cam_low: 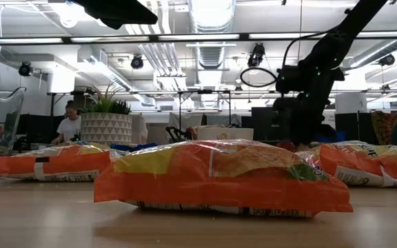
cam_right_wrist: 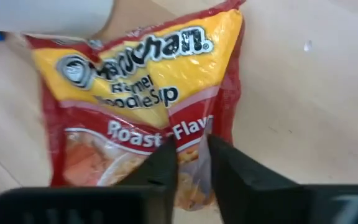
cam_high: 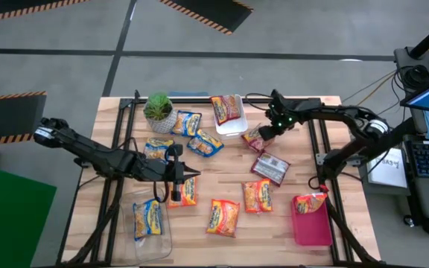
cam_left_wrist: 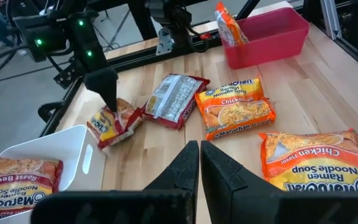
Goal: Sort Maruchan noodles
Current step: Put the top red noodle pack into the white bin
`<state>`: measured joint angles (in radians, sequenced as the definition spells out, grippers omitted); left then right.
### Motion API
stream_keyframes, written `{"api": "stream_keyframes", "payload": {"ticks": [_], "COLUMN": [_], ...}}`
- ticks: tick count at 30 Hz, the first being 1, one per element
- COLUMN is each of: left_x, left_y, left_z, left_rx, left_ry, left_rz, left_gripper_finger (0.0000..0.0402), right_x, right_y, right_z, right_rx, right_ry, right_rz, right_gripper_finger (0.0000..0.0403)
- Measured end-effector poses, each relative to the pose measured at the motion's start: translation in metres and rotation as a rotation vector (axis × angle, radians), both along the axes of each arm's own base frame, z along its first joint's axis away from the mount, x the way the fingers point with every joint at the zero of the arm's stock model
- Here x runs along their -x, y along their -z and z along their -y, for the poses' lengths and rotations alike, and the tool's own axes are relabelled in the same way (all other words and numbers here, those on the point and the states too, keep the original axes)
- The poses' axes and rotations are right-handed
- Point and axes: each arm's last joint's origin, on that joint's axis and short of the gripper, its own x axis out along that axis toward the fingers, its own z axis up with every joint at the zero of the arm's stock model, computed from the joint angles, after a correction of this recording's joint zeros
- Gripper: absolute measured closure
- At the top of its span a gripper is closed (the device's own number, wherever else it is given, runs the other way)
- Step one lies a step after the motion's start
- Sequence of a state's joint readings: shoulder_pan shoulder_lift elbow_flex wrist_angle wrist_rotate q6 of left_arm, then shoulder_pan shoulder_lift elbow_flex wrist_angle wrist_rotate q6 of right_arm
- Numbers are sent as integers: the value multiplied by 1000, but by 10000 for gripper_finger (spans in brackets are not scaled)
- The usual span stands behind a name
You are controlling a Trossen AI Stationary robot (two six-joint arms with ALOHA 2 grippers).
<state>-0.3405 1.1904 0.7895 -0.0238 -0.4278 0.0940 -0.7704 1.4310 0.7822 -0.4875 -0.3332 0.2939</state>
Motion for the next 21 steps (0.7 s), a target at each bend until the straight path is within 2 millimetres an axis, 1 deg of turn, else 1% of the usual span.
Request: {"api": "stream_keyframes", "payload": {"ticks": [2, 4, 12, 16, 21], "left_x": [0, 0, 0, 0, 0], "left_y": [0, 0, 0, 0, 0], "left_z": [0, 0, 0, 0, 0], "left_rx": [-1, -1, -3, -11, -24], "left_ry": [0, 1, 1, -1, 1], "left_rz": [0, 0, -1, 0, -1], "left_gripper_finger": [402, 402, 402, 402, 402], "right_x": [1, 3, 14, 15, 15], "right_y": [-6, -13, -53, -70, -86], "right_z": [-1, -3, -16, -29, -44], "right_rx": [15, 35, 152, 210, 294], "right_ry": [-2, -3, 30, 24, 18], "right_rz": [14, 34, 139, 188, 228], "right_gripper_finger": [378, 389, 394, 394, 394]}}
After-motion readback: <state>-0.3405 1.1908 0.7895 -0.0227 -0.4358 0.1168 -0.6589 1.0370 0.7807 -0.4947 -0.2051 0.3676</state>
